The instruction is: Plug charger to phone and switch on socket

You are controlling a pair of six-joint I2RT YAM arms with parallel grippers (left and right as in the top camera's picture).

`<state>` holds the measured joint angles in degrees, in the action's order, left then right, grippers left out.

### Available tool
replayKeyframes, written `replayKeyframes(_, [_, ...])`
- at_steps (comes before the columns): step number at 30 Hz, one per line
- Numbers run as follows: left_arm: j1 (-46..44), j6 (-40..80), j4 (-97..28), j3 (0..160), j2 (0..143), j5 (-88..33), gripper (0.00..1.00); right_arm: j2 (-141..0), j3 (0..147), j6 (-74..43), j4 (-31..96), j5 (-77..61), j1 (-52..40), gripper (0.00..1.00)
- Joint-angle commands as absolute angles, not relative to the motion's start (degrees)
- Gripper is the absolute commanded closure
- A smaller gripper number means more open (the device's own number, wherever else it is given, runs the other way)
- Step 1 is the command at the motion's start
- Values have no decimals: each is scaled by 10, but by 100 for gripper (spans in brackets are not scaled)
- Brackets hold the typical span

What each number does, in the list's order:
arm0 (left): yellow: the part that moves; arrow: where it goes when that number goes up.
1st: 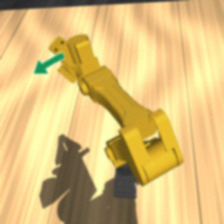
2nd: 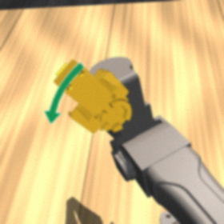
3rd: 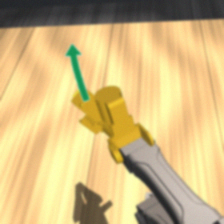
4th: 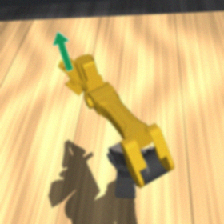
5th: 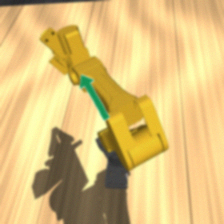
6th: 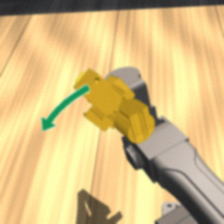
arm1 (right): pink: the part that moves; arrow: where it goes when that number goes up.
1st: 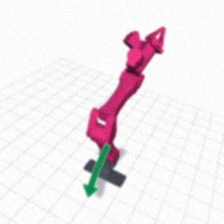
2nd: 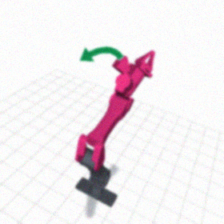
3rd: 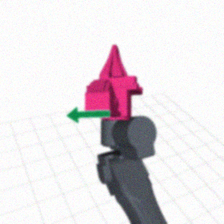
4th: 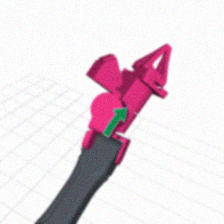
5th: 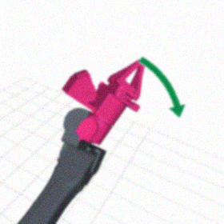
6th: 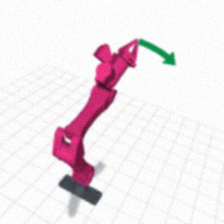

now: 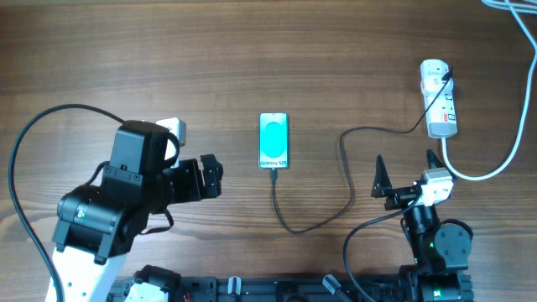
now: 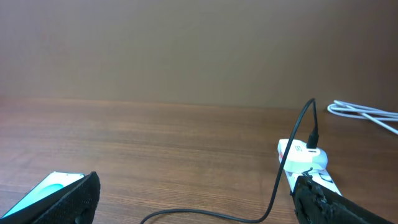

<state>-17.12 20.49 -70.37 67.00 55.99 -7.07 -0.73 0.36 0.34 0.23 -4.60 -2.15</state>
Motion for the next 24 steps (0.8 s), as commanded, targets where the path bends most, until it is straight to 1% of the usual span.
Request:
replayKeyframes(1, [-170,202,-703,666,560,-63,0,-2,3,13,0,-39,-20,0])
replayKeyframes(2, [-170,199,-703,666,560,-61,0,-2,3,13,0,-39,-20,0])
replayKeyframes(4, [-170,196,-717,666,560,-11,0,-2,3,13,0,-39,-20,0])
replayKeyframes(9, [-169,196,-718,666,557,-2,0,-2,3,13,0,-39,-20,0])
replayKeyframes(10, [-168,196,-721,666,546,21,0,-2,3,13,0,-39,-20,0])
replayKeyframes(12, [-162,197,-705,659,521,27,0,-2,3,13,0,-39,-20,0])
replayKeyframes(15, [-131,161,-633,589,456,10,0,-2,3,13,0,-39,-20,0])
replayKeyframes(18, [-106,64,-518,495,373,-71,0,-2,3,13,0,-39,-20,0])
replayKeyframes(21, [-93,62,-464,421,300,-81,0,-2,3,13,0,-39,-20,0])
replayKeyframes(24, [-93,61,-434,357,256,-79,0,-2,3,13,0,-39,-20,0])
